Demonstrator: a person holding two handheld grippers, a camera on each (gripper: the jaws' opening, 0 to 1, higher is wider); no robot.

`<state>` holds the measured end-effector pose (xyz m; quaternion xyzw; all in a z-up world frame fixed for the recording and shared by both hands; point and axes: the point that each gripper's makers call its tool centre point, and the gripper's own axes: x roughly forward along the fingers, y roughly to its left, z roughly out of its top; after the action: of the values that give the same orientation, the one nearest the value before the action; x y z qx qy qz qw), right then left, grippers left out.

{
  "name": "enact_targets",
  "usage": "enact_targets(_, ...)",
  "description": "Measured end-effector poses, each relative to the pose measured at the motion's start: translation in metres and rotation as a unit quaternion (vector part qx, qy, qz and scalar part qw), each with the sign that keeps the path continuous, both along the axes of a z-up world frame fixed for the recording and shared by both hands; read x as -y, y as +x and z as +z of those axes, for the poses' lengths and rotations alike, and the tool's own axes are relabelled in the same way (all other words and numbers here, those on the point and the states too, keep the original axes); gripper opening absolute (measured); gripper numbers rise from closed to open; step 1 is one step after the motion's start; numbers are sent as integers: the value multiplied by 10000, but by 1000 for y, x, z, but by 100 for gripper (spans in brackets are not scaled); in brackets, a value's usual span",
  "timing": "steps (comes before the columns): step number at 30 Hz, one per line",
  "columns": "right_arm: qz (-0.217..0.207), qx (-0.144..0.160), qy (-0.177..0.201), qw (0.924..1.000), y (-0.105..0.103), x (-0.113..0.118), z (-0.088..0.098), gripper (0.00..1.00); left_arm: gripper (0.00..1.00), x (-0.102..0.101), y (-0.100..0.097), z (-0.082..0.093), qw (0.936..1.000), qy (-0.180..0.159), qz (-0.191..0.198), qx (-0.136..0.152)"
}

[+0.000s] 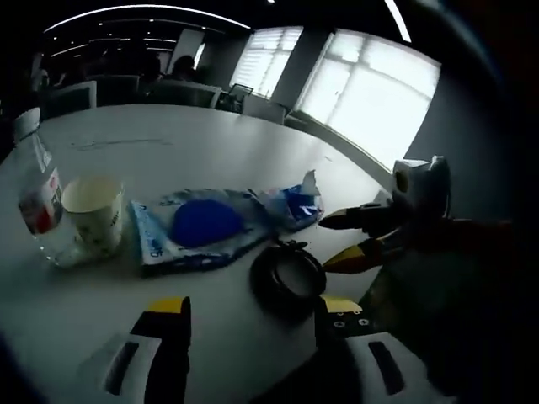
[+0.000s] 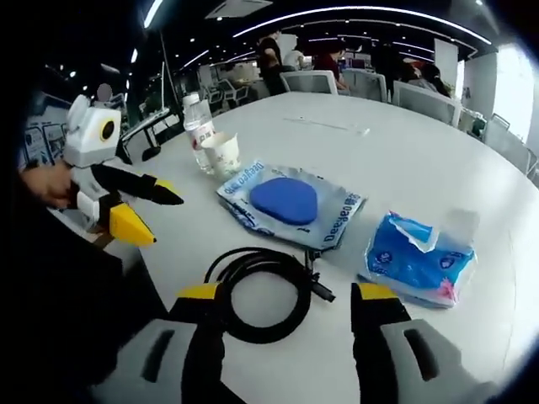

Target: Arrange the tabletop items into an orderly group along one side of the table until the central work area is clear of visible clutter.

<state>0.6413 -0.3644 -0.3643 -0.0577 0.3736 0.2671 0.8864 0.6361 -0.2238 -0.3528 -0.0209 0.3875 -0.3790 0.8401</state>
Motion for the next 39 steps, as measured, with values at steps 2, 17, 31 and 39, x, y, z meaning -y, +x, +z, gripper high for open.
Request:
enact_targets(2,27,-7,-11,10000,-1,0,-3,48,55,8,-2,-3,10000,-1,-74,-53)
enact_targets(17,-69,54,-15,10000,1,4,-15,21,30,39,-5,-28,9985,175,-274,-434)
enact_targets(31,-352,-192,2,9992,2,8,-35,10,22,66,8,-48,9942,698,-171,-795)
enact_targets(39,-553,-314,5,9980,2,9,-38,5,9,68,15,-53,9929,787,36,-891)
